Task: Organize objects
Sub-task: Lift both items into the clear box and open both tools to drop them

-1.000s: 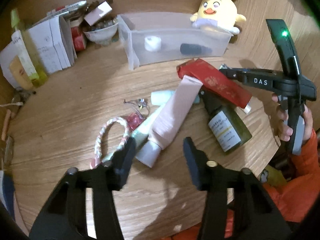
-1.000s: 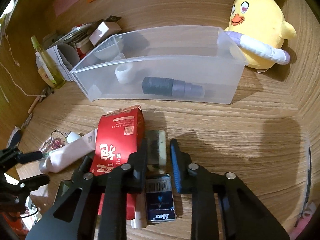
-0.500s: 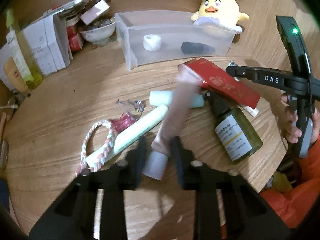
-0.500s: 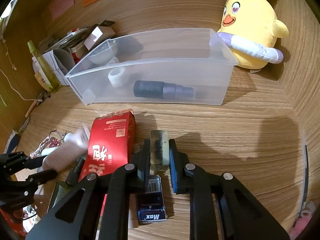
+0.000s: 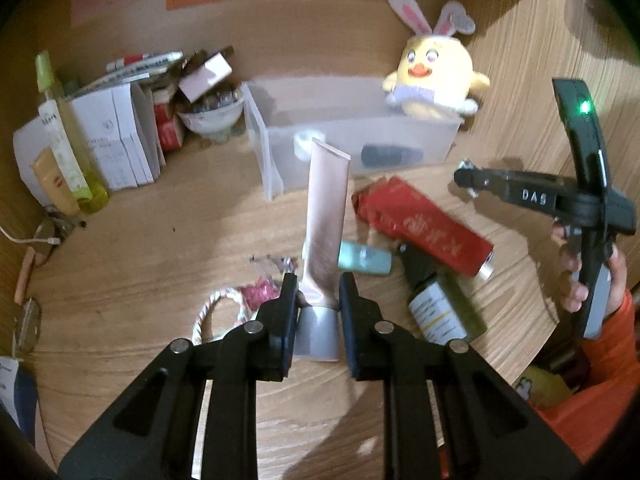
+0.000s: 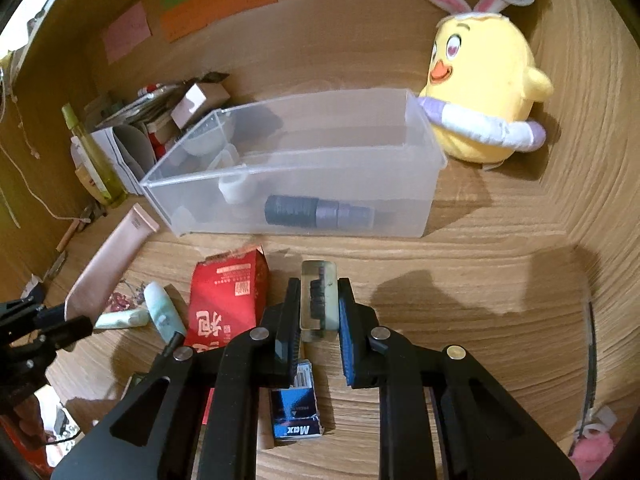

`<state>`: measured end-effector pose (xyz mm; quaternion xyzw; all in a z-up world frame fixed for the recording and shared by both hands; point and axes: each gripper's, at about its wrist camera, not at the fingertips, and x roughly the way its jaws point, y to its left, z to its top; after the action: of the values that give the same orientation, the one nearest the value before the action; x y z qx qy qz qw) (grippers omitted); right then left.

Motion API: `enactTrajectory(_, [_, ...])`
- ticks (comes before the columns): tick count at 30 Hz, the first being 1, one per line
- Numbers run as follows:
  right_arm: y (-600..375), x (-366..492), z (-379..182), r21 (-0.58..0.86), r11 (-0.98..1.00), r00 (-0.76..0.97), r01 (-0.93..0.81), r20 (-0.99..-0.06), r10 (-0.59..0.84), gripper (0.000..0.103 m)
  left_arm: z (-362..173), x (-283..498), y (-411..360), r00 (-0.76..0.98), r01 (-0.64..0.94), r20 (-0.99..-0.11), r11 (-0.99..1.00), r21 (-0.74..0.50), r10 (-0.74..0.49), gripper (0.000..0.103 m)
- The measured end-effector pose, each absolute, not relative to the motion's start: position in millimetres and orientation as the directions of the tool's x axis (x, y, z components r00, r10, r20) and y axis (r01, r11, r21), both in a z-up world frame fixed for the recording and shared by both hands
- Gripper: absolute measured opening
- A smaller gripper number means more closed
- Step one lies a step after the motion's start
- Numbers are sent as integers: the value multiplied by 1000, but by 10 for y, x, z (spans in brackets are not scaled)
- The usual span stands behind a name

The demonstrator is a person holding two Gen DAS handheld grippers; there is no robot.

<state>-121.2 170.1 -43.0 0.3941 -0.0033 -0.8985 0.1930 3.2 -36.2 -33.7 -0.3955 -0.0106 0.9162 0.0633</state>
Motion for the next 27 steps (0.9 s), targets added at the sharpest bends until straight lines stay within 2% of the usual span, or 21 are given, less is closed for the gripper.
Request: enactTrajectory(27, [1795,-1208,364,119,-927,-767,356,-529,-363,15,409,-520,-289,-852,-95,-506,-990,-101,133,20])
